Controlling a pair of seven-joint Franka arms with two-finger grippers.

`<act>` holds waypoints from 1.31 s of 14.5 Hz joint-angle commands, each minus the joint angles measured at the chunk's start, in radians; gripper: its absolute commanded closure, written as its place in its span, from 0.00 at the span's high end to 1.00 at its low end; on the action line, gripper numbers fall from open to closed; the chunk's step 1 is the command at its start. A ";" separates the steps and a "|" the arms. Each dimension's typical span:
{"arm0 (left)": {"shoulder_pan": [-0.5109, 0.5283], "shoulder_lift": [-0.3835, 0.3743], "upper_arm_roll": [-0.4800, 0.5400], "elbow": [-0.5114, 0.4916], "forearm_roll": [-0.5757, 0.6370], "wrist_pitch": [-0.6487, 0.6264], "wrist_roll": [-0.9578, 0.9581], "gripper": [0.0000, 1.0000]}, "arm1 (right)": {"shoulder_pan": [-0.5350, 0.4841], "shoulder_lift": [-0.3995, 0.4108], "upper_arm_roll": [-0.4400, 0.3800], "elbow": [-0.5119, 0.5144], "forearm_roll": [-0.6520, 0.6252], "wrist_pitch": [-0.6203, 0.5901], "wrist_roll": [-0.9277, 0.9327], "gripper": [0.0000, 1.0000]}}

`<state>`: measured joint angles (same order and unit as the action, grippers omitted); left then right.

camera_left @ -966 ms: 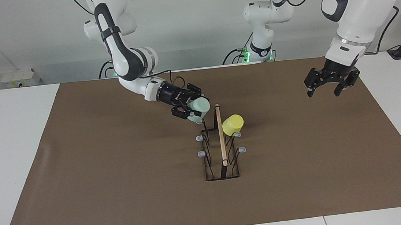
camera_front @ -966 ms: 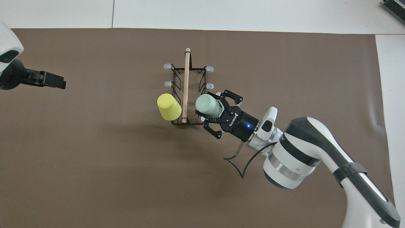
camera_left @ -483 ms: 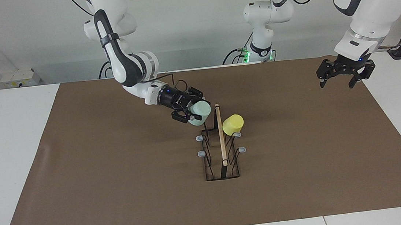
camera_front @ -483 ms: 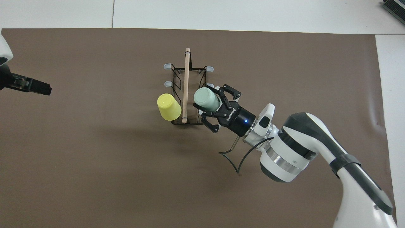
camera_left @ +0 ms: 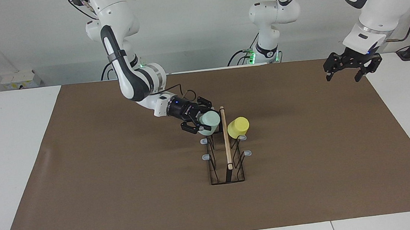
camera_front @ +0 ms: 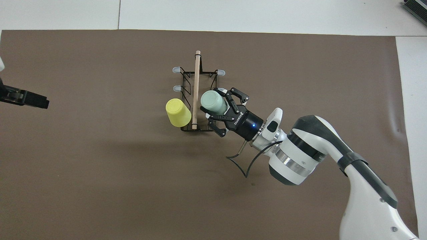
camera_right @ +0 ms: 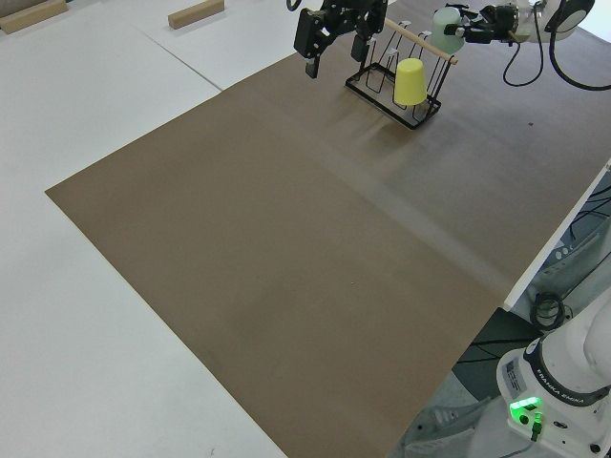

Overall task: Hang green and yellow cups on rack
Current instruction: 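Lower the green cup onto the rack peg and open the right gripper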

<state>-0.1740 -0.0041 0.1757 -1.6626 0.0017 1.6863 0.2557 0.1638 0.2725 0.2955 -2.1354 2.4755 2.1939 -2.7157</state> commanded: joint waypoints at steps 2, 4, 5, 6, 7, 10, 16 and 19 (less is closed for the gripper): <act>0.002 -0.031 -0.004 -0.039 -0.003 0.010 0.001 1.00 | -0.001 0.020 0.005 -0.012 0.036 -0.020 -0.058 0.00; 0.002 -0.031 -0.007 -0.037 -0.003 0.001 -0.007 1.00 | 0.000 0.020 0.004 -0.040 0.036 -0.037 -0.059 0.00; 0.002 -0.031 -0.013 -0.037 -0.003 -0.002 -0.012 1.00 | -0.003 0.019 0.004 -0.067 0.036 -0.054 -0.065 0.00; 0.001 -0.028 -0.016 -0.031 -0.003 -0.003 -0.022 1.00 | -0.003 0.020 0.004 -0.087 0.037 -0.075 -0.067 0.00; 0.001 -0.033 -0.018 -0.028 -0.003 -0.005 -0.045 1.00 | -0.003 0.019 0.004 -0.106 0.037 -0.085 -0.068 0.00; 0.007 -0.051 -0.021 -0.031 -0.003 -0.005 -0.111 1.00 | -0.004 0.014 0.004 -0.130 0.037 -0.082 -0.068 0.00; 0.100 -0.010 -0.133 0.070 -0.006 -0.094 -0.110 1.00 | -0.009 0.019 0.004 -0.146 0.049 -0.077 -0.065 0.68; 0.100 -0.014 -0.130 0.073 -0.012 -0.117 -0.110 1.00 | -0.007 0.019 0.004 -0.143 0.049 -0.074 -0.062 1.00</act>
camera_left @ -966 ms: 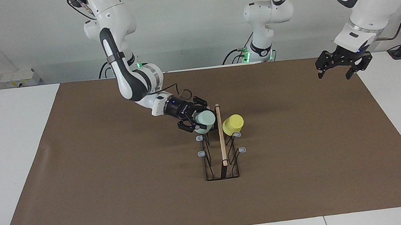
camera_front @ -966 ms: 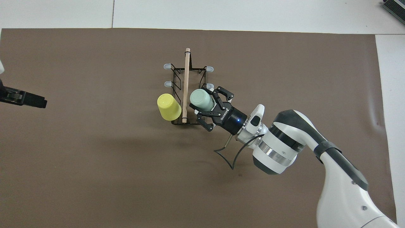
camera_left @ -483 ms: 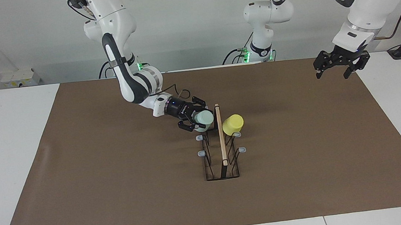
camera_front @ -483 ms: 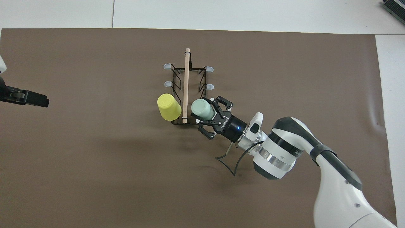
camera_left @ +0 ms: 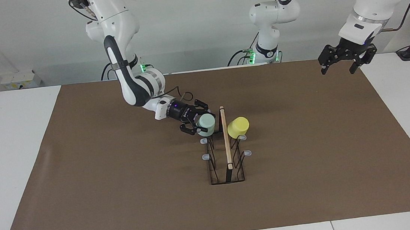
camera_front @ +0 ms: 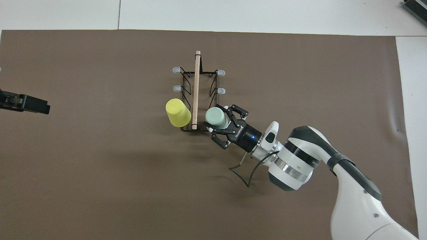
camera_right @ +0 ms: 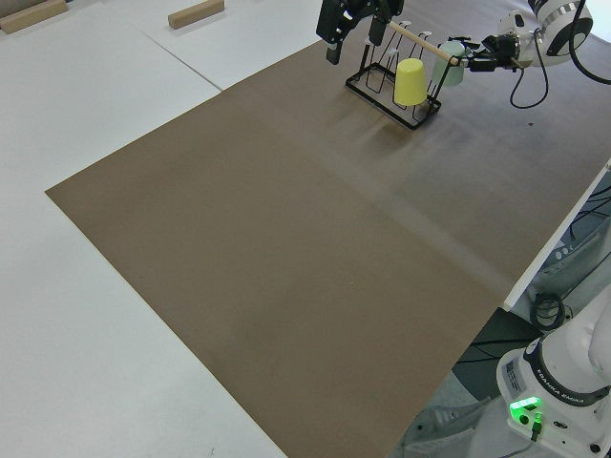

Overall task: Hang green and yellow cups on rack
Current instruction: 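Lower the green cup onto the rack peg and open the right gripper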

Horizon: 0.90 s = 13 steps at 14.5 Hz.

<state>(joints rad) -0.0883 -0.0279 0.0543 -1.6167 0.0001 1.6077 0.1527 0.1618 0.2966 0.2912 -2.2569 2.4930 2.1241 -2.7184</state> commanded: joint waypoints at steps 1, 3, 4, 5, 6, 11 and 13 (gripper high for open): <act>0.015 0.010 -0.004 0.029 -0.032 -0.048 -0.010 1.00 | -0.005 -0.005 0.008 -0.018 0.030 -0.001 -0.058 1.00; 0.016 0.002 0.002 0.029 -0.048 -0.048 -0.010 1.00 | -0.005 -0.010 0.008 -0.013 0.030 0.008 -0.052 1.00; 0.016 0.000 0.002 0.029 -0.045 -0.048 -0.012 1.00 | -0.004 -0.017 0.008 -0.013 0.027 0.037 -0.038 1.00; 0.016 -0.001 0.001 0.026 -0.043 -0.048 -0.010 1.00 | -0.004 -0.037 0.009 -0.013 0.021 0.071 -0.015 1.00; 0.015 -0.004 0.001 0.020 -0.043 -0.048 -0.010 1.00 | -0.002 -0.057 0.011 -0.013 0.018 0.100 0.011 1.00; 0.013 -0.009 0.001 0.008 -0.040 -0.049 -0.007 1.00 | 0.016 -0.174 0.016 -0.007 0.006 0.260 0.087 1.00; 0.013 -0.012 -0.001 0.001 -0.038 -0.038 -0.009 1.00 | 0.016 -0.203 0.016 0.012 -0.043 0.307 0.136 1.00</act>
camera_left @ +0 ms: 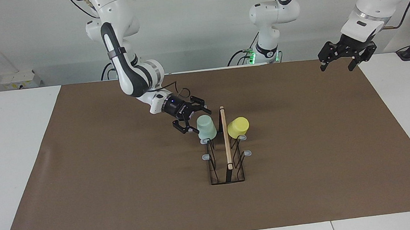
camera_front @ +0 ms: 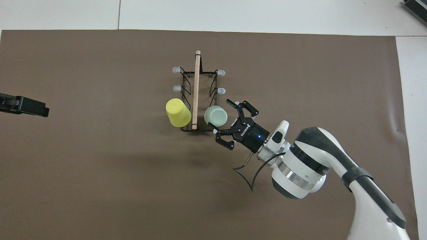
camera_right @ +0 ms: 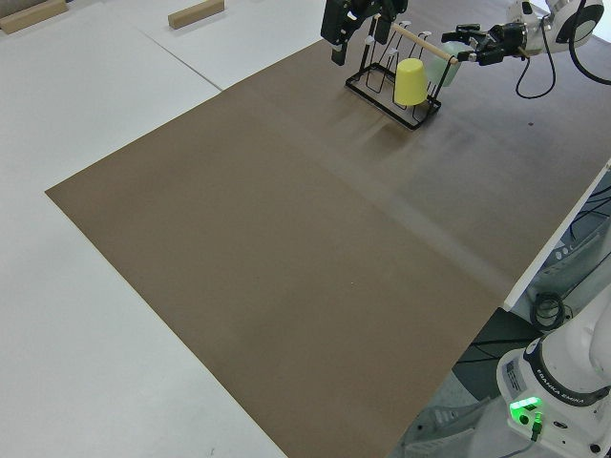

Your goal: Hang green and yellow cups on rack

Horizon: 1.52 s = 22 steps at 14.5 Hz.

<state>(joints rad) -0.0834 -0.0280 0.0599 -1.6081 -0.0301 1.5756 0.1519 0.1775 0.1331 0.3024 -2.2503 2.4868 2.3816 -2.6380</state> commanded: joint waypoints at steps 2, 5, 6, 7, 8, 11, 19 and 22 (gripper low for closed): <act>0.002 -0.012 -0.006 -0.007 -0.010 -0.006 -0.008 1.00 | -0.007 -0.052 0.003 0.024 -0.122 0.062 0.122 1.00; -0.001 -0.013 -0.006 -0.007 -0.008 -0.005 -0.008 1.00 | -0.056 -0.101 -0.009 0.055 -0.406 0.051 0.298 1.00; -0.001 -0.013 -0.006 -0.007 -0.010 -0.006 -0.008 1.00 | -0.084 -0.118 -0.008 0.069 -0.528 0.048 0.358 1.00; -0.001 -0.013 -0.006 -0.007 -0.010 -0.006 -0.008 1.00 | -0.104 -0.133 -0.009 0.075 -0.631 0.044 0.418 1.00; -0.001 -0.013 -0.006 -0.007 -0.008 -0.005 -0.008 1.00 | -0.113 -0.150 -0.015 0.080 -0.714 0.030 0.474 1.00; -0.001 -0.013 -0.006 -0.007 -0.008 -0.006 -0.006 1.00 | -0.174 -0.170 -0.029 0.097 -0.931 -0.044 0.581 1.00; -0.001 -0.013 -0.006 -0.007 -0.008 -0.005 -0.008 1.00 | -0.375 -0.185 -0.057 0.280 -1.535 -0.517 0.985 1.00; -0.001 -0.013 -0.006 -0.007 -0.010 -0.005 -0.008 1.00 | -0.394 -0.185 -0.077 0.380 -1.727 -0.684 1.137 1.00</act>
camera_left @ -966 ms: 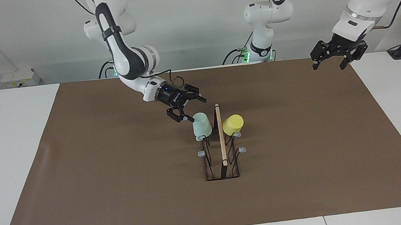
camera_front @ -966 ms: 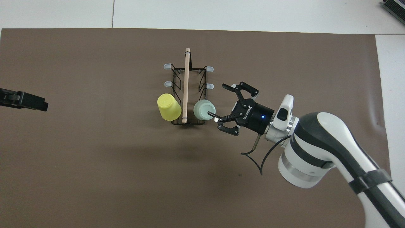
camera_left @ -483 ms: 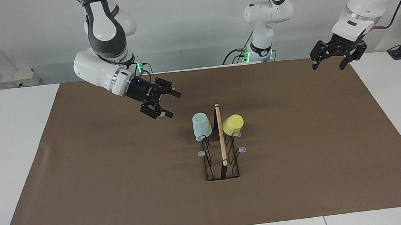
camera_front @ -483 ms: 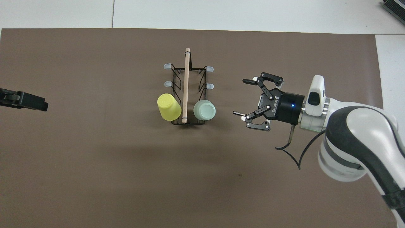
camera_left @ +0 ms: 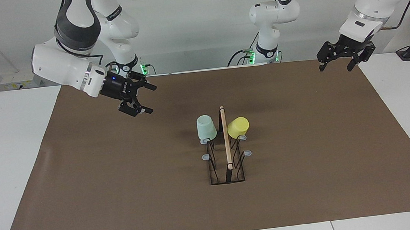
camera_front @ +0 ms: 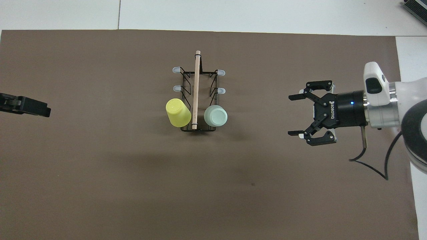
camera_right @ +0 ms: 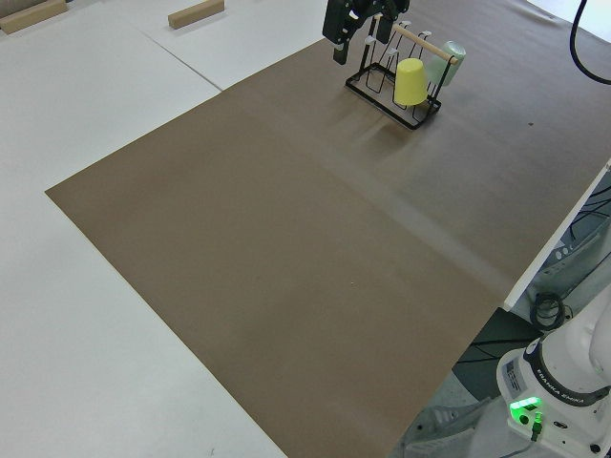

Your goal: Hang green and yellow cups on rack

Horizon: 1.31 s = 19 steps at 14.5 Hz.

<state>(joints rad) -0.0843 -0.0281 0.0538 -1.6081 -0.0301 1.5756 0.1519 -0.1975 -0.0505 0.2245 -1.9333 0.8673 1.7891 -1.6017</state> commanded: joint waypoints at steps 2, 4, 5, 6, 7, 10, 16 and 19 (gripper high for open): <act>0.000 -0.013 0.000 -0.007 -0.010 -0.005 -0.008 1.00 | -0.025 -0.002 -0.008 0.129 -0.235 -0.204 0.208 1.00; 0.000 -0.013 0.000 -0.007 -0.010 -0.005 -0.008 1.00 | -0.008 -0.002 -0.036 0.163 -0.373 -0.256 0.299 1.00; 0.000 -0.013 0.000 -0.007 -0.010 -0.006 -0.008 1.00 | -0.007 -0.002 -0.037 0.163 -0.393 -0.264 0.336 1.00; 0.000 -0.013 0.000 -0.007 -0.010 -0.006 -0.008 1.00 | -0.005 -0.002 -0.037 0.162 -0.410 -0.266 0.379 1.00; 0.000 -0.013 0.000 -0.007 -0.010 -0.006 -0.011 1.00 | -0.002 -0.002 -0.037 0.163 -0.437 -0.264 0.437 1.00; -0.002 -0.009 -0.003 -0.001 -0.002 -0.005 -0.006 1.00 | 0.024 -0.002 -0.043 0.163 -0.513 -0.263 0.638 1.00; -0.005 -0.010 0.003 0.022 0.033 -0.020 0.003 1.00 | 0.142 -0.034 -0.132 0.155 -0.680 -0.298 1.032 1.00; -0.032 -0.009 0.024 0.033 0.029 -0.037 0.000 1.00 | 0.190 -0.040 -0.163 0.140 -0.700 -0.295 1.206 1.00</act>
<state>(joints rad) -0.0879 -0.0305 0.0541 -1.5909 -0.0125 1.5688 0.1526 -0.0327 -0.0738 0.0811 -1.7787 0.1990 1.5050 -0.4847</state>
